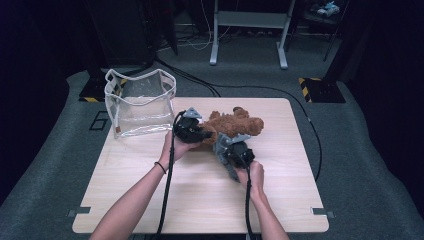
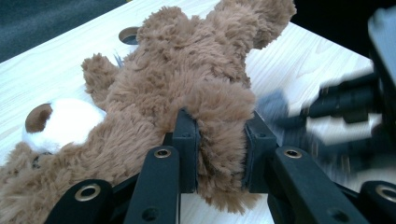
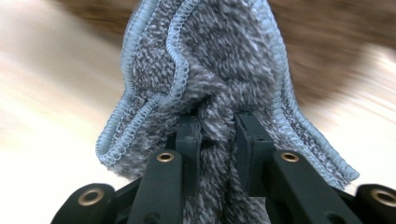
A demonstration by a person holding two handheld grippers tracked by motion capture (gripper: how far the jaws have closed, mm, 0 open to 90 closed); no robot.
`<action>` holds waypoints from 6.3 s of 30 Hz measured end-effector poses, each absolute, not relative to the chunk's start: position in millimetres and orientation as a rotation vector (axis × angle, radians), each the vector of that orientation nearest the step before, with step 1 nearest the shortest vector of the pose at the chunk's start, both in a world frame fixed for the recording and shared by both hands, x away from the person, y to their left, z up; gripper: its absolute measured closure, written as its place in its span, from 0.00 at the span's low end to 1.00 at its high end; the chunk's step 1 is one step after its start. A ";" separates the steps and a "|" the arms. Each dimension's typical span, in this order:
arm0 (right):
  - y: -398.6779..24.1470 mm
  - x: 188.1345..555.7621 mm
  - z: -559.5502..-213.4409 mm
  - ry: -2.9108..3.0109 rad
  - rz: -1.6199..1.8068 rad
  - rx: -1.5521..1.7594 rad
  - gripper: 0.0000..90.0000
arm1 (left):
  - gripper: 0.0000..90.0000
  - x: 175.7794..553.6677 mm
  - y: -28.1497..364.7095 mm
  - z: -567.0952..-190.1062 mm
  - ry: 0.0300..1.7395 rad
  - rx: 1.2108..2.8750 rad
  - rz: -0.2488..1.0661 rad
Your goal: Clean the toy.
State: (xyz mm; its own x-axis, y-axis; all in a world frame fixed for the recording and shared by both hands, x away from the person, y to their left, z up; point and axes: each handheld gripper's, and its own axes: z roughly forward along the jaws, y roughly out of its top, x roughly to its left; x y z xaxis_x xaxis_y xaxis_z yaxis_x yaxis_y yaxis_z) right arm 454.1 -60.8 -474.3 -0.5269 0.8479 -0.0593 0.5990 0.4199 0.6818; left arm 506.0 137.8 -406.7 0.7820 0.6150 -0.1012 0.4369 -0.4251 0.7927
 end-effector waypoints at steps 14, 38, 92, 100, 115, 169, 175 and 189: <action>1.7 457.9 -486.4 2.375 1.040 1.136 0.81 | 0.79 508.0 139.0 -407.4 0.788 2.067 0.233; -106.6 474.4 -476.1 2.147 0.902 1.423 0.82 | 0.79 506.2 144.6 -408.8 0.782 2.081 0.228; 24.0 469.6 -469.9 2.405 0.944 1.009 0.82 | 0.89 509.6 208.1 -443.4 0.984 2.068 0.412; 1.1 476.1 -474.5 2.363 0.888 1.091 0.82 | 0.89 510.9 211.2 -443.9 0.961 2.065 0.404; -95.8 474.7 -475.7 2.210 0.817 1.368 0.82 | 0.89 509.6 213.9 -446.0 0.933 2.076 0.398; -208.2 462.2 -426.3 2.230 0.911 1.453 0.07 | 0.68 479.5 214.9 -472.6 0.901 2.100 0.335; -185.8 485.4 -413.8 2.293 0.895 1.379 0.07 | 0.65 481.9 214.4 -472.7 0.918 2.083 0.315; -155.0 527.0 -421.1 2.397 0.839 1.338 0.31 | 0.69 487.2 214.6 -471.4 0.907 2.105 0.332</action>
